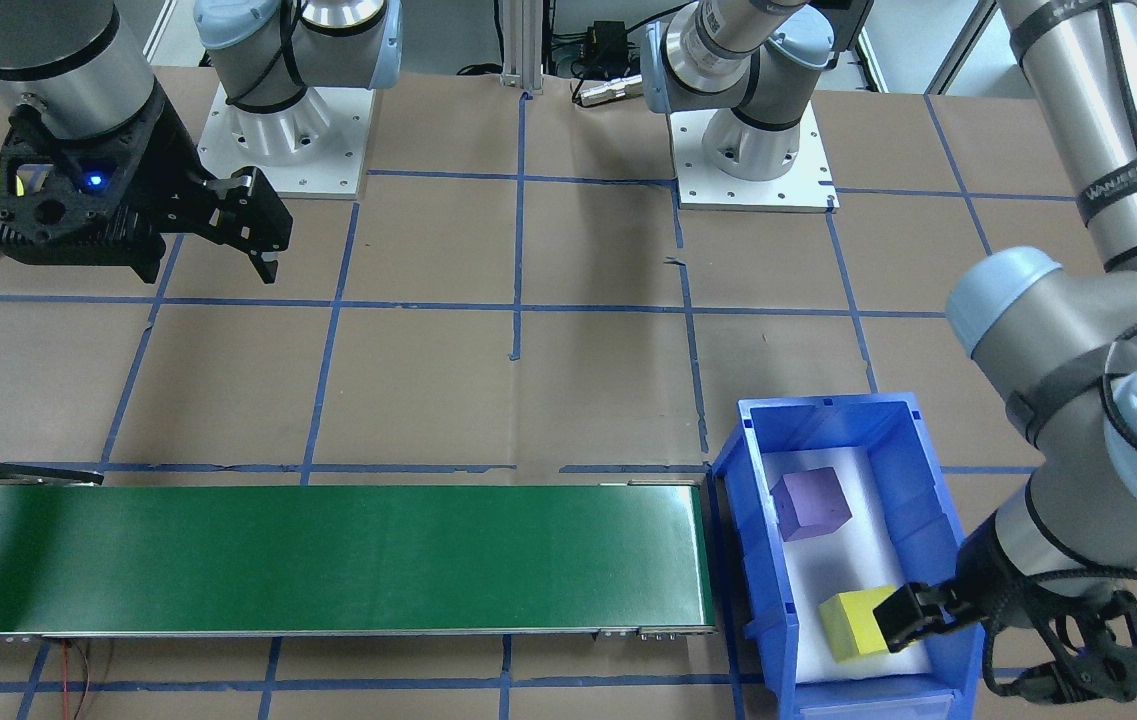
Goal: Move block left to right into plate
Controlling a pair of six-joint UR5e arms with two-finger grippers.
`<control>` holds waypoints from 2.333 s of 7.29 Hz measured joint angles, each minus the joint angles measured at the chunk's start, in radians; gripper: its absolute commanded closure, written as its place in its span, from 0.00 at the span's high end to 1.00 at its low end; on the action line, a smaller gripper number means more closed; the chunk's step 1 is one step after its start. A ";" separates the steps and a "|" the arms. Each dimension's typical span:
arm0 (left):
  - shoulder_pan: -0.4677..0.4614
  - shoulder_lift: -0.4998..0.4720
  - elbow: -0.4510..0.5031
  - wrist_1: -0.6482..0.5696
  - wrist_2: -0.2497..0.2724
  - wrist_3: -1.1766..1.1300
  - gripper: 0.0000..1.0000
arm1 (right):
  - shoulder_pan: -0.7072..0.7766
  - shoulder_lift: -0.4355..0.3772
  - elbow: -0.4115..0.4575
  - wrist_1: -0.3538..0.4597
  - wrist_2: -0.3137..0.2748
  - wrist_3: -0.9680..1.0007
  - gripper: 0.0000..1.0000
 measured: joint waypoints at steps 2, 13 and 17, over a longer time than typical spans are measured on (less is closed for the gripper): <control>0.006 -0.085 0.032 0.036 0.004 0.002 1.00 | 0.000 0.000 0.000 0.000 0.000 0.000 1.00; -0.019 -0.107 -0.033 -0.039 0.024 -0.029 1.00 | 0.000 -0.001 0.001 0.002 -0.001 0.000 1.00; -0.019 -0.067 -0.088 -0.055 0.057 -0.068 1.00 | 0.000 -0.001 0.002 0.002 0.000 0.000 1.00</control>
